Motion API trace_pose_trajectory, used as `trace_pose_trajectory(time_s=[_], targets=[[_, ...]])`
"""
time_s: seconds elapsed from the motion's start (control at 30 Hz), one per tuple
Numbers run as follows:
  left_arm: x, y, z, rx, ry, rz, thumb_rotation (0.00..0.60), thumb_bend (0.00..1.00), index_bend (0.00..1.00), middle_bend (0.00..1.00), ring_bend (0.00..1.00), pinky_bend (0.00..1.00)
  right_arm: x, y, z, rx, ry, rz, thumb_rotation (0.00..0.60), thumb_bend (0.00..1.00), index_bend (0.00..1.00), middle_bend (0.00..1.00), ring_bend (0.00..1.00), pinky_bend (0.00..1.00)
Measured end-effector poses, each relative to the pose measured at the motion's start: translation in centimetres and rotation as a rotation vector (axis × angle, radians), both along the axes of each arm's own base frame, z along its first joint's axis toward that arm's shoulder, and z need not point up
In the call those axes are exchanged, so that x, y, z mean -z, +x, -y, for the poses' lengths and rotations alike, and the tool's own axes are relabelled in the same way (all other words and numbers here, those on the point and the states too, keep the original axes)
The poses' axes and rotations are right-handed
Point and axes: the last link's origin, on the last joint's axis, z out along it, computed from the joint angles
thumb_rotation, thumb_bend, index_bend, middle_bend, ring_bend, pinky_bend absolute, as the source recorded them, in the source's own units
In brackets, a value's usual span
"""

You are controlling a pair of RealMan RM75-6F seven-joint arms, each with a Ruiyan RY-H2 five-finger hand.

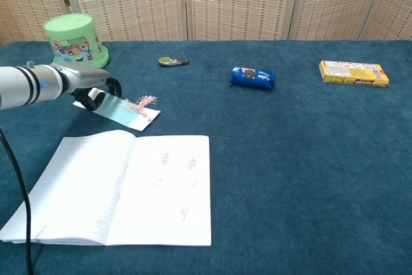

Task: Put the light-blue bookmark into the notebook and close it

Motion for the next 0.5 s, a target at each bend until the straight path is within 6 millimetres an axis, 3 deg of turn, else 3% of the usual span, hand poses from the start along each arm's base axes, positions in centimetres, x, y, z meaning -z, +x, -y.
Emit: trace_pose_trajectory(time_s=[0.5], targets=[[-2.0,-1.0,2.5,-0.006,-0.018,-0.023,0.6,0.8,0.22,0.24,0.07,0.13,0.1,0.4,-0.4,-0.019,0.001,0.002,0.6,0.14,0.04,0.06,0.0,0.0]])
